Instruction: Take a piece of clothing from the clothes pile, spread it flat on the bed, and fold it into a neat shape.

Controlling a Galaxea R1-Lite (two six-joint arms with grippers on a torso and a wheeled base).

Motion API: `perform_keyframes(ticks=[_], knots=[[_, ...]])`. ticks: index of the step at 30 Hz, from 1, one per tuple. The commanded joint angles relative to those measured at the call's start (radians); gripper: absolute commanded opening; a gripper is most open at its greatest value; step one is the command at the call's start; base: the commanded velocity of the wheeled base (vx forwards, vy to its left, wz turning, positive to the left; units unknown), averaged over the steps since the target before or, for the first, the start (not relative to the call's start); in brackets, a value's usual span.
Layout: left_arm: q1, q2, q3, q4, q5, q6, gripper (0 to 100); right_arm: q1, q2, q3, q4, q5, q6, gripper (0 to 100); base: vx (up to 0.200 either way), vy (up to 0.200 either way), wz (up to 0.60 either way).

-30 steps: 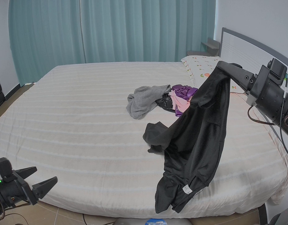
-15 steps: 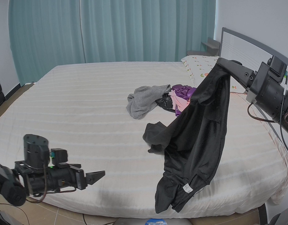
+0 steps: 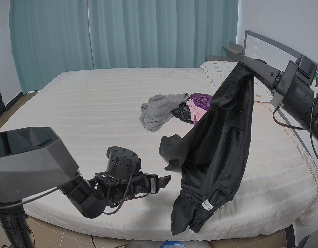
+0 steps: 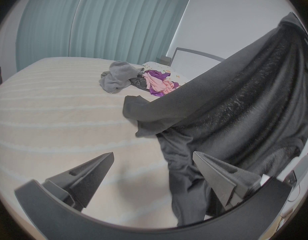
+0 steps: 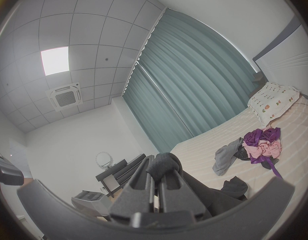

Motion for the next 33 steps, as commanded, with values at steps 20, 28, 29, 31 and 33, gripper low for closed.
perform_keyframes(ticks=[20, 28, 29, 31, 33], knots=[[-0.010, 0.391, -0.514, -0.009, 0.000, -0.122, 100, 0.078, 0.007, -0.026, -0.002, -0.001, -0.001, 0, 0.000, 0.000, 0.00], [0.012, 0.451, -0.612, 0.053, 0.033, -0.124, 0, 0.065, 0.006, -0.025, -0.004, -0.001, -0.001, 0, 0.000, 0.000, 0.00], [0.018, 0.454, -0.619, 0.053, 0.040, -0.124, 0, 0.061, 0.006, -0.025, -0.004, -0.001, -0.001, 0, 0.000, 0.000, 0.00], [0.030, 0.462, -0.622, 0.054, 0.056, -0.122, 0, 0.042, 0.010, -0.025, -0.004, 0.001, 0.000, 0, 0.000, 0.000, 0.00], [0.044, 0.463, -0.622, 0.056, 0.083, -0.122, 0, 0.021, 0.012, -0.023, -0.004, 0.002, 0.000, 0, 0.000, 0.000, 0.00]])
